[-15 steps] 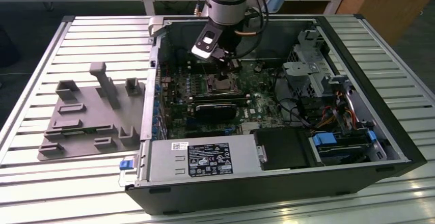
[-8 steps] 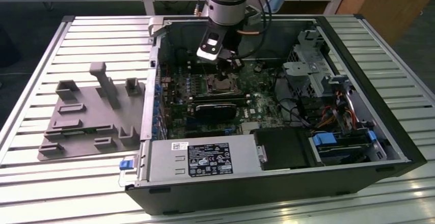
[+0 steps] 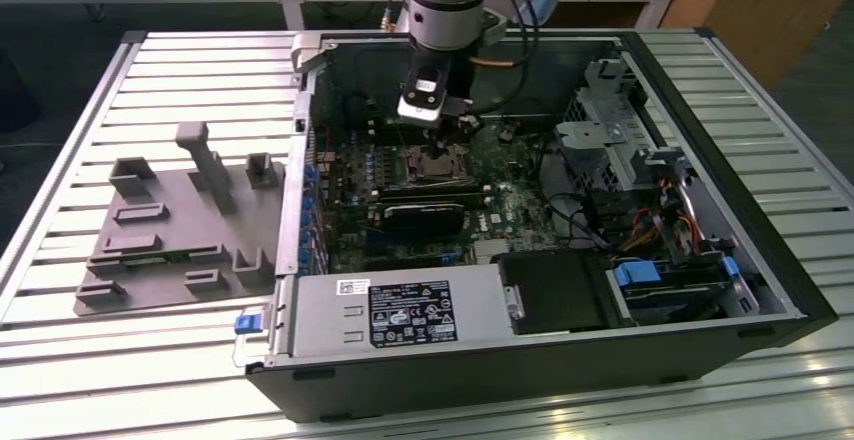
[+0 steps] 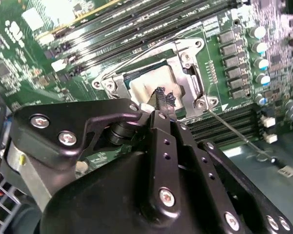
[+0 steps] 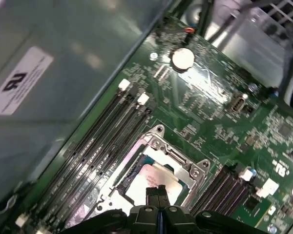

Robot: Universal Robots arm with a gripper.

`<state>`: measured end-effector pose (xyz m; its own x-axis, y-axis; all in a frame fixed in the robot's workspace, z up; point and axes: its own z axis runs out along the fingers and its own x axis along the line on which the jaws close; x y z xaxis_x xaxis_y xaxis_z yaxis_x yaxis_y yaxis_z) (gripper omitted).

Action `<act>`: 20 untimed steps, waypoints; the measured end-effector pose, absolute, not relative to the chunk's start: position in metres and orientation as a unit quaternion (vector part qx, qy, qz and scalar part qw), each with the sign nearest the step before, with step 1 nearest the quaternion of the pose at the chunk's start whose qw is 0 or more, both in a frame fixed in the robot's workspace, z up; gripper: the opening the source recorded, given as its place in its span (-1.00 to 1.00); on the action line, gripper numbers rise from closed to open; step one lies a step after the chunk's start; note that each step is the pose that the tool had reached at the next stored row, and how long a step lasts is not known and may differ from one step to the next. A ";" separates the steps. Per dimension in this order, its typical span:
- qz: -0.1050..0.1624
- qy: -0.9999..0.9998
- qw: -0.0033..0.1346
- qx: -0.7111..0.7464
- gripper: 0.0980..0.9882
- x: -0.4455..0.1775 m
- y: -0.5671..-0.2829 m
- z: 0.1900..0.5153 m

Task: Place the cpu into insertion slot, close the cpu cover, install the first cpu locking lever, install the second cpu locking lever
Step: 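Close the cpu cover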

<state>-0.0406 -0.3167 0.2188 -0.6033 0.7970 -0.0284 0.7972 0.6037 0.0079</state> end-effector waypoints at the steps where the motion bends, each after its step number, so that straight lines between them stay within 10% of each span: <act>1: -0.003 0.899 0.015 0.437 -0.98 -0.041 -0.317 0.219; 20: 0.000 0.961 0.015 0.275 -0.98 -0.041 -0.317 0.217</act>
<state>-0.0407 -0.3167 0.2174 -0.8478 0.5295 -0.0284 0.5295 0.8483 0.0079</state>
